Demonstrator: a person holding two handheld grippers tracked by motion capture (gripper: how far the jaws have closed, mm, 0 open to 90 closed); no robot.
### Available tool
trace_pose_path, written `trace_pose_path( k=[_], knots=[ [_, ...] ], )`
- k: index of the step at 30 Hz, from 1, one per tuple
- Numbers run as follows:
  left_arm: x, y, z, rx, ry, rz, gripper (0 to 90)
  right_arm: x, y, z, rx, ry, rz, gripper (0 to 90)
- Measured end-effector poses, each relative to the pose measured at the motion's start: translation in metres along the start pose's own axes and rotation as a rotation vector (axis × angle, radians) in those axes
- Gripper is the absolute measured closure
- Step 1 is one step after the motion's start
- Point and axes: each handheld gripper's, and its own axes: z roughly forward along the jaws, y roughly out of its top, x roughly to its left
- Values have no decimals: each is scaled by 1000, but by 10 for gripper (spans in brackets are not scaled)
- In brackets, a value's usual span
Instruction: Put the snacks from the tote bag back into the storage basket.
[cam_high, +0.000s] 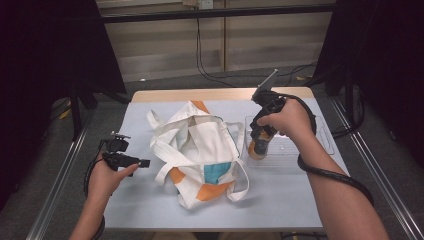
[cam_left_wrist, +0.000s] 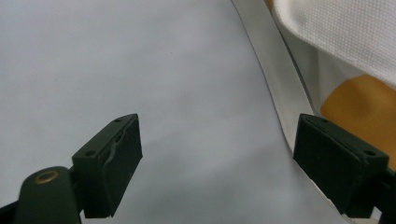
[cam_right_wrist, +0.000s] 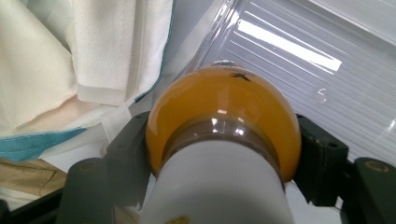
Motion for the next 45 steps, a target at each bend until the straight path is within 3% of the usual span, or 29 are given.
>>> trace_pose_path(
  k=[45],
  knots=[
    [-1,0,-2,-5,-11,5,150,1,2,17,18,-13,9,305]
  ],
)
